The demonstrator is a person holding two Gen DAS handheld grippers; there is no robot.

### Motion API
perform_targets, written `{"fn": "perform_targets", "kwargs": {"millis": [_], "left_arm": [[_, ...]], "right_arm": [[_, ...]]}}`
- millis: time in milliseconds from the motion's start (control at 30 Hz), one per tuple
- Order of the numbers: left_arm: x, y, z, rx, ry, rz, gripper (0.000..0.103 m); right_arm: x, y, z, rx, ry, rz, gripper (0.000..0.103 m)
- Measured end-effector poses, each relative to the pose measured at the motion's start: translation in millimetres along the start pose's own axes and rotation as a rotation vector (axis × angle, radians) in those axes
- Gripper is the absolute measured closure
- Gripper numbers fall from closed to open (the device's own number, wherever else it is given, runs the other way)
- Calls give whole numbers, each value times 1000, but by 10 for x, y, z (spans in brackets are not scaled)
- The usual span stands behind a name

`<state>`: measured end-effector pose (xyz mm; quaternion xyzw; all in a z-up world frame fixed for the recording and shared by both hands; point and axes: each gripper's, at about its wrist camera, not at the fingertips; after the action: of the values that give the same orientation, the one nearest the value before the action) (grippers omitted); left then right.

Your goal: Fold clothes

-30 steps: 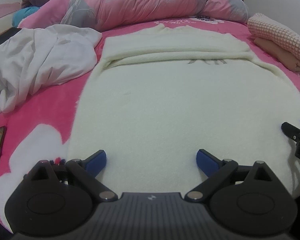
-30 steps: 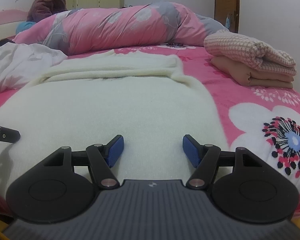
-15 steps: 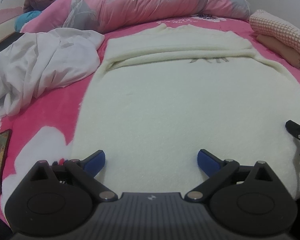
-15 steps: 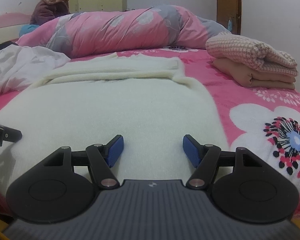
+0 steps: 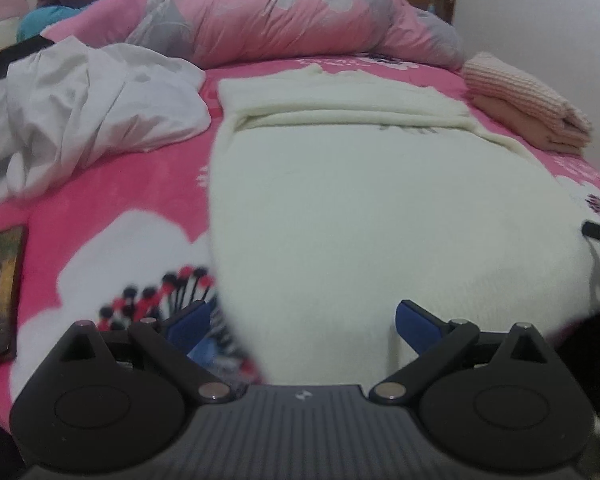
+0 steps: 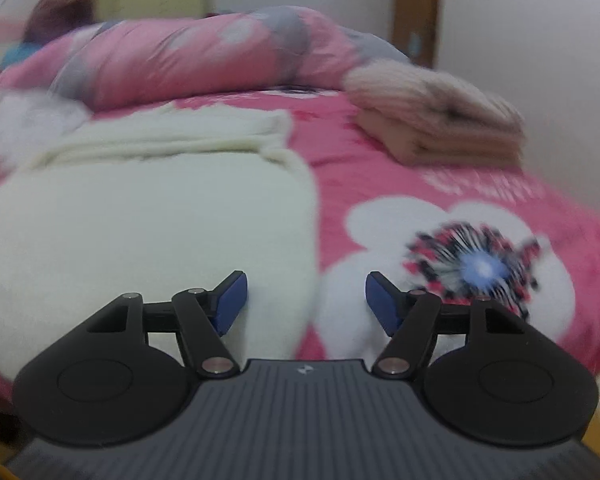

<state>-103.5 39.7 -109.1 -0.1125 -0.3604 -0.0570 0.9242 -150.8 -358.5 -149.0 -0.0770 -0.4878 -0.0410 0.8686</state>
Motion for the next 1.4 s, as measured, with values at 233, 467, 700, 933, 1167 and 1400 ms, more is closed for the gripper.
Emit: {"fn": "perform_targets", "kwargs": {"millis": [233,467,700,933,1167,1400], "left_arm": [[-142,208,87,-119,35,93,8],[-186,253,53,-171,45,133,23],[-180,391,6,-197,44,206,38],[-212,464,-3,-227,44,244,47],[-228,539,-16,-235,40,264,77],[-252,718,1,-297,36,369,93]], "right_arm": [[37,-161,176,154,-65,-234,38],[166,50,156,323,-86,-276,35],[247,270,151,376,-84,-244,34],[326,438,118,405,-69,-217,33],[434,675,125,459,-75,-169,33],[482,1216,325,507,-97,89,28]]}}
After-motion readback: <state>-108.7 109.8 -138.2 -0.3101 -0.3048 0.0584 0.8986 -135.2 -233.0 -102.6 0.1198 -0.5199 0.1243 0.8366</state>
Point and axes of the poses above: each gripper's, at about its wrist camera, not at the fingertips, and z roughly against the way its jaws point, y to its left, x to its top, and after that the axes turned 8 degrees about z, right-handed
